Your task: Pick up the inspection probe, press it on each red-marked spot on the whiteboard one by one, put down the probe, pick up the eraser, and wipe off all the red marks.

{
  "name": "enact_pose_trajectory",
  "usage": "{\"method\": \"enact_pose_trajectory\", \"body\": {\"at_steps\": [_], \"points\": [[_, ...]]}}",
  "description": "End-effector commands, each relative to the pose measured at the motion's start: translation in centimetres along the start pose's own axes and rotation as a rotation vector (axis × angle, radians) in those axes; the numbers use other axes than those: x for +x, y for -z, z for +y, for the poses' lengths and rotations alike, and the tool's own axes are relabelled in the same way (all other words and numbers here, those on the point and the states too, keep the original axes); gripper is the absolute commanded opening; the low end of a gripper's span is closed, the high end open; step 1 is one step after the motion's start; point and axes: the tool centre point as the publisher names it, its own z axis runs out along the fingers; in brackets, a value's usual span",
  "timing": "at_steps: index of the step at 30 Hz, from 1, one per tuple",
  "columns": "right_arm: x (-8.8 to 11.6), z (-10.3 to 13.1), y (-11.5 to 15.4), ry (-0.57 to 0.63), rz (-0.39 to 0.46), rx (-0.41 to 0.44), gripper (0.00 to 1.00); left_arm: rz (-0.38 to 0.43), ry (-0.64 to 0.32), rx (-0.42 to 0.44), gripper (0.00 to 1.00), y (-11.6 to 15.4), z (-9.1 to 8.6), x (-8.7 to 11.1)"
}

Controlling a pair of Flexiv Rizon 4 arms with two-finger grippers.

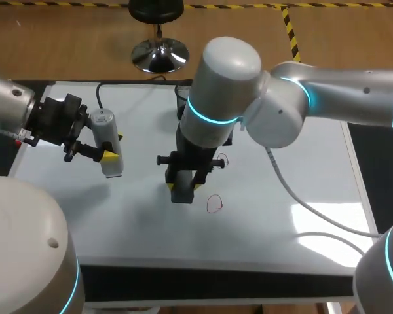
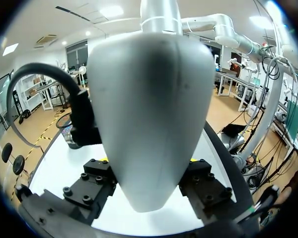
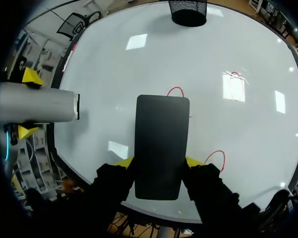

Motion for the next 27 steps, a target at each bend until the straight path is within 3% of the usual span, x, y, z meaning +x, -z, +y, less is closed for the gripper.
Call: {"method": "enact_pose_trajectory", "body": {"at_steps": [1,15,27], "points": [[1.3,0.7,-1.0,-0.001,-0.010,0.011,0.00,-0.001,-0.002,0.000,0.00,0.1,-0.1,0.1],[3.4,0.6,-2.2,-0.005,0.026,-0.003,0.00,-0.001,-0.002,0.000,0.00,0.1,-0.1,0.1],[4.8,2.2,-4.1,-0.014,0.023,0.009,0.00,-0.001,-0.002,0.000,0.00,0.1,-0.1,0.1]]}}
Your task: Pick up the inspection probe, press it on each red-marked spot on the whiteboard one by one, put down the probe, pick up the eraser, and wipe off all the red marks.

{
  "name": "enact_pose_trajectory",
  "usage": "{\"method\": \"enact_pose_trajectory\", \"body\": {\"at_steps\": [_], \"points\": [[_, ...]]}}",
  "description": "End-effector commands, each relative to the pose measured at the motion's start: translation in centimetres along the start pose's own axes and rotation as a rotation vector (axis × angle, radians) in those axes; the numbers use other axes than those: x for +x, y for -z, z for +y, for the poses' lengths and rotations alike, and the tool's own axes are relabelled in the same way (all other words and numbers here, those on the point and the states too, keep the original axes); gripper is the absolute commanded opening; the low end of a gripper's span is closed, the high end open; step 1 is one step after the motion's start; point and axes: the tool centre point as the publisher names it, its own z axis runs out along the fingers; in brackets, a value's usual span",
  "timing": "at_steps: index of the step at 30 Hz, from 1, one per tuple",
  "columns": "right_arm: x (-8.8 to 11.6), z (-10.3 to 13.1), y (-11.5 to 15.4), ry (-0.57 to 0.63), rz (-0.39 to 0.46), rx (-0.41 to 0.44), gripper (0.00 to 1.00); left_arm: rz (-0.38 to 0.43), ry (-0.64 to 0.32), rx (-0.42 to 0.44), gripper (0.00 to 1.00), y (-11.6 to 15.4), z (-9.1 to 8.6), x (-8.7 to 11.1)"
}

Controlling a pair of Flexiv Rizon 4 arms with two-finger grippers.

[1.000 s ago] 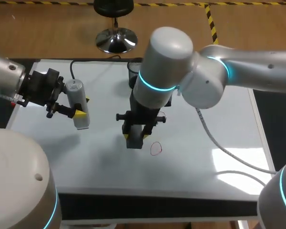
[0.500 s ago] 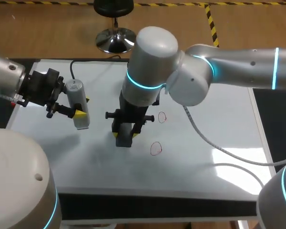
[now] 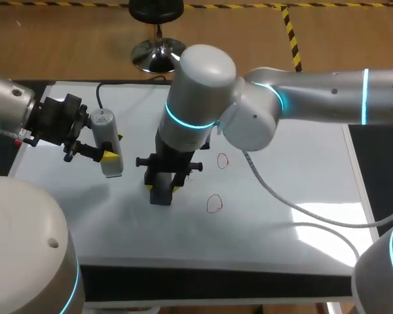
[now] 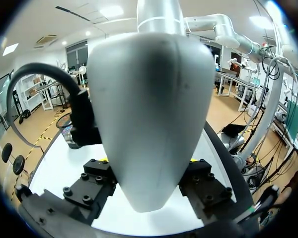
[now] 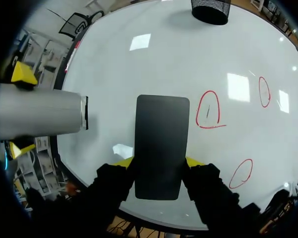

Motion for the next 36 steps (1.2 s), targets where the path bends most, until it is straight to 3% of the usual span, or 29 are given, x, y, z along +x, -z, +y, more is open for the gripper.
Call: {"method": "enact_pose_trajectory", "body": {"at_steps": [1,14,23,36], "points": [[0.8,1.2,-1.3,-0.012,-0.009,0.014,0.00,-0.001,-0.002,0.000,0.00,0.1,-0.1,0.1],[0.3,2.2,-2.8,-0.035,-0.031,0.023,0.00,-0.001,-0.002,0.000,0.00,0.1,-0.1,0.1],[-1.9,2.7,-2.9,-0.061,-0.053,0.009,0.00,-0.001,-0.002,0.000,0.00,0.1,-0.1,0.1],[-5.6,4.2,-3.2,-0.118,-0.151,0.002,0.00,-0.001,-0.002,0.000,0.00,0.1,-0.1,0.1]]}}
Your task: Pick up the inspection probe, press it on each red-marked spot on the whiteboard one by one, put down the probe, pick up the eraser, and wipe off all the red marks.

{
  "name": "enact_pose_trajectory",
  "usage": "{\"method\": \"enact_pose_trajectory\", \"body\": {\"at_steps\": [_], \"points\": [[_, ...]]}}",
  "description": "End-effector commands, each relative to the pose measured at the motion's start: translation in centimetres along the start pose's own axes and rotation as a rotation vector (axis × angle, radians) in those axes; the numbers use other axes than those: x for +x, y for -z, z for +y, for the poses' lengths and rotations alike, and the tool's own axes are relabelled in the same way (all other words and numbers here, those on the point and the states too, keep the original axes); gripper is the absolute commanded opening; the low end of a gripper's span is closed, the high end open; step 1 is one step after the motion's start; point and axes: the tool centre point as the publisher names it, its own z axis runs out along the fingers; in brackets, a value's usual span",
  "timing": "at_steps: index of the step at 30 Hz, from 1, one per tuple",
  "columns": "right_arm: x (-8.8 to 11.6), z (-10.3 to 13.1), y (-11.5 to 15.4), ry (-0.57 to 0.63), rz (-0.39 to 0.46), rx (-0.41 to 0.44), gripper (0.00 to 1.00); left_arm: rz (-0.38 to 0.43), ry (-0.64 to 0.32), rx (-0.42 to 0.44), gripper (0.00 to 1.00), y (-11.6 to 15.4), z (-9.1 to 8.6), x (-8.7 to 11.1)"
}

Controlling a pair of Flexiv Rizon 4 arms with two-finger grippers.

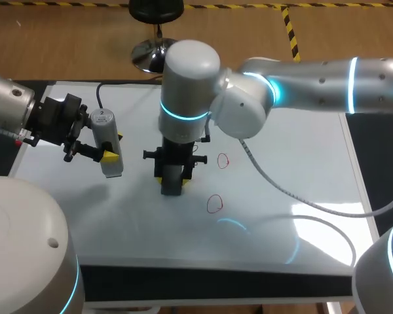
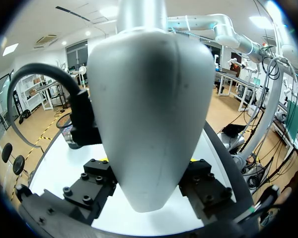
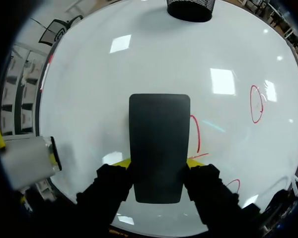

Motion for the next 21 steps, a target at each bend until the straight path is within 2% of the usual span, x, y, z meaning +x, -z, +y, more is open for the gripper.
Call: {"method": "enact_pose_trajectory", "body": {"at_steps": [1,17,21], "points": [[-1.9,1.0,-1.5,-0.012,-0.012,-0.001,0.00,-0.001,-0.002,0.000,0.00,0.1,-0.1,0.1],[-6.5,2.5,-0.6,-0.081,-0.100,-0.040,0.00,-0.001,-0.002,0.000,0.00,0.1,-0.1,0.1],[-6.9,2.6,0.4,-0.087,-0.099,-0.053,0.00,-0.001,-0.002,0.000,0.00,0.1,-0.1,0.1]]}}
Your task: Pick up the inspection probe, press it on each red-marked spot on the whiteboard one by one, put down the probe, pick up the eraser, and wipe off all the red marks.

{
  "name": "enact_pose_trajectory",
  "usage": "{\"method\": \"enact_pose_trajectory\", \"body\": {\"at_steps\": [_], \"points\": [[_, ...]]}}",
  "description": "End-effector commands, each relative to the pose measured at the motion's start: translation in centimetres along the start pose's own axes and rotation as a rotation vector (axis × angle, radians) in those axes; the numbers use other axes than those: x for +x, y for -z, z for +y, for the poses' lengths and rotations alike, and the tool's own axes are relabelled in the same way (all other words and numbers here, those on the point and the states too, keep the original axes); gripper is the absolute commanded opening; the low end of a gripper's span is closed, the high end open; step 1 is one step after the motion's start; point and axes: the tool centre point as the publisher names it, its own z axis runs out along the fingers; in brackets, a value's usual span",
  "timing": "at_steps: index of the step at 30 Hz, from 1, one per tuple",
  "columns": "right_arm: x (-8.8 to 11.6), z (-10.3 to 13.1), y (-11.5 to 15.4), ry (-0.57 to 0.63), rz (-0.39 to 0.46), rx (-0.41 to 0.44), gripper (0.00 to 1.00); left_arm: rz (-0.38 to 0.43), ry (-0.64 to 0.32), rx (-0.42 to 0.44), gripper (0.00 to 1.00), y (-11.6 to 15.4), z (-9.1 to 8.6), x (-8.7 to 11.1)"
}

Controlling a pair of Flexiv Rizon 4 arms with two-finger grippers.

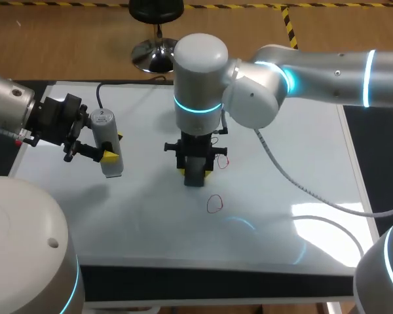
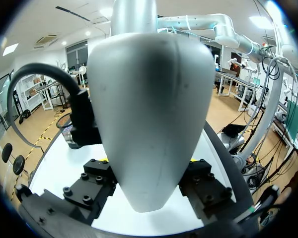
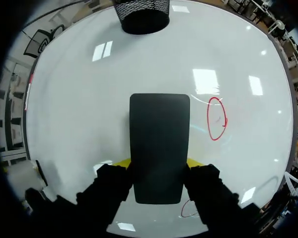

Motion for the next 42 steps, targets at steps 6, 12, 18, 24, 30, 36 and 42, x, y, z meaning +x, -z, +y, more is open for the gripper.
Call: {"method": "enact_pose_trajectory", "body": {"at_steps": [6,12,18,24,30,36,42], "points": [[-0.2,-1.1,1.5,0.023,0.032,-0.042,0.00,-0.001,-0.002,0.000,0.00,0.1,-0.1,0.1],[1.4,-2.4,2.8,0.062,0.070,-0.045,0.00,-0.001,-0.002,0.000,0.00,0.1,-0.1,0.1],[3.4,-3.5,2.3,0.101,0.075,-0.031,0.00,-0.001,-0.002,0.000,0.00,0.1,-0.1,0.1],[5.1,-4.0,1.1,0.123,0.075,-0.005,0.00,-0.001,-0.002,0.000,0.00,0.1,-0.1,0.1],[6.3,-4.7,0.6,0.137,0.090,0.010,0.00,-0.001,-0.002,0.000,0.00,0.1,-0.1,0.1],[7.2,-5.4,0.4,0.146,0.099,0.015,0.00,-0.001,-0.002,0.000,0.00,0.1,-0.1,0.1],[7.0,-5.3,0.0,0.147,0.085,0.020,0.00,-0.001,-0.002,0.000,0.00,0.1,-0.1,0.1]]}}
